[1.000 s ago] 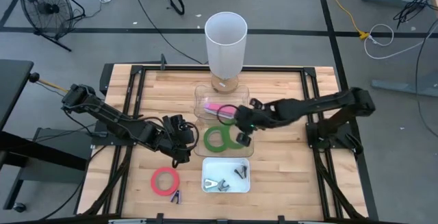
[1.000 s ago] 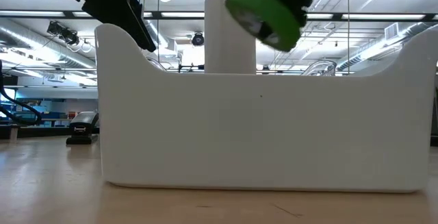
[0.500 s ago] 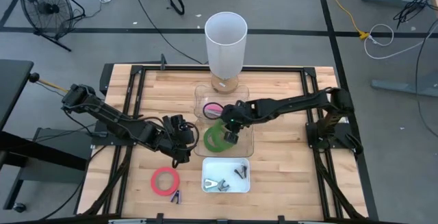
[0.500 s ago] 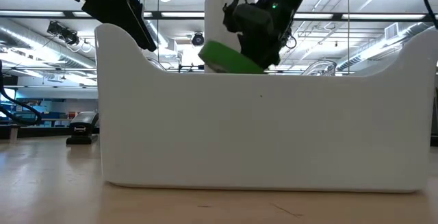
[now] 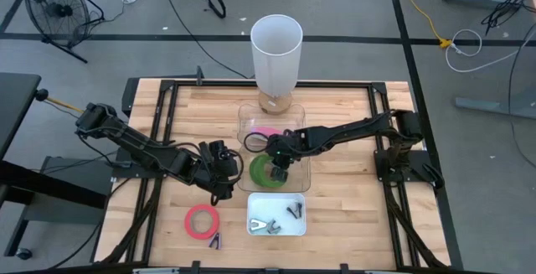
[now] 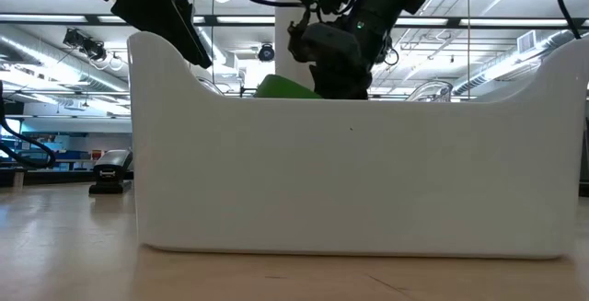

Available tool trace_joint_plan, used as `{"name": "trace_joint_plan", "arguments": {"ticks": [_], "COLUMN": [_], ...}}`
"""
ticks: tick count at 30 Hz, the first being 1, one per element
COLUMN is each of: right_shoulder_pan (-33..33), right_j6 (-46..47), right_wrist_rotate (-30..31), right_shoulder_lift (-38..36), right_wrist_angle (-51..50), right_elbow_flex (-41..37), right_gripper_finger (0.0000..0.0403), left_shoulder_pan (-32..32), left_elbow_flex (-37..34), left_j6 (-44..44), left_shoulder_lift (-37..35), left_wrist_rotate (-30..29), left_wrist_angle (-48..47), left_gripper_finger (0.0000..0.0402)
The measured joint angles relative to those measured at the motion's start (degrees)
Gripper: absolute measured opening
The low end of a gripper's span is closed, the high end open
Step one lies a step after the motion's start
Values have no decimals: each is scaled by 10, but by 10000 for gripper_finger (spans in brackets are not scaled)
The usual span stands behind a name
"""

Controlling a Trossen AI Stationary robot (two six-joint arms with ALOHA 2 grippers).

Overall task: Pick and place Stapler, Stapler remover, tape
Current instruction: Put the green tape into the bottom transparent bin, then put the pink tape into the bottom transparent bin

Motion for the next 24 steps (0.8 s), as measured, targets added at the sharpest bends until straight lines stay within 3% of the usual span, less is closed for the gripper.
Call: {"name": "trace_joint_plan", "arguments": {"ticks": [5, 10, 13, 17, 24], "right_shoulder_pan": [0, 0, 0, 0, 0], "right_j6": [-7, -13, -12, -14, -27], "right_wrist_rotate": [-8, -14, -7, 21, 17], "right_shoulder_lift": [-1, -1, -1, -1, -23], "right_wrist_angle": [29, 36, 36, 46, 91], "right_elbow_flex": [0, 0, 0, 0, 0], "right_gripper_finger": [71, 172, 211, 224, 227], "left_shoulder_pan": [0, 0, 0, 0, 0], "left_elbow_flex": [0, 0, 0, 0, 0], "left_j6": [-1, -2, -2, -2, -2], "left_shoulder_lift": [0, 0, 0, 0, 0], "left_wrist_rotate": [0, 0, 0, 0, 20], "left_wrist_angle": [0, 0, 0, 0, 0], "left_gripper_finger": [362, 362, 362, 362, 362]}}
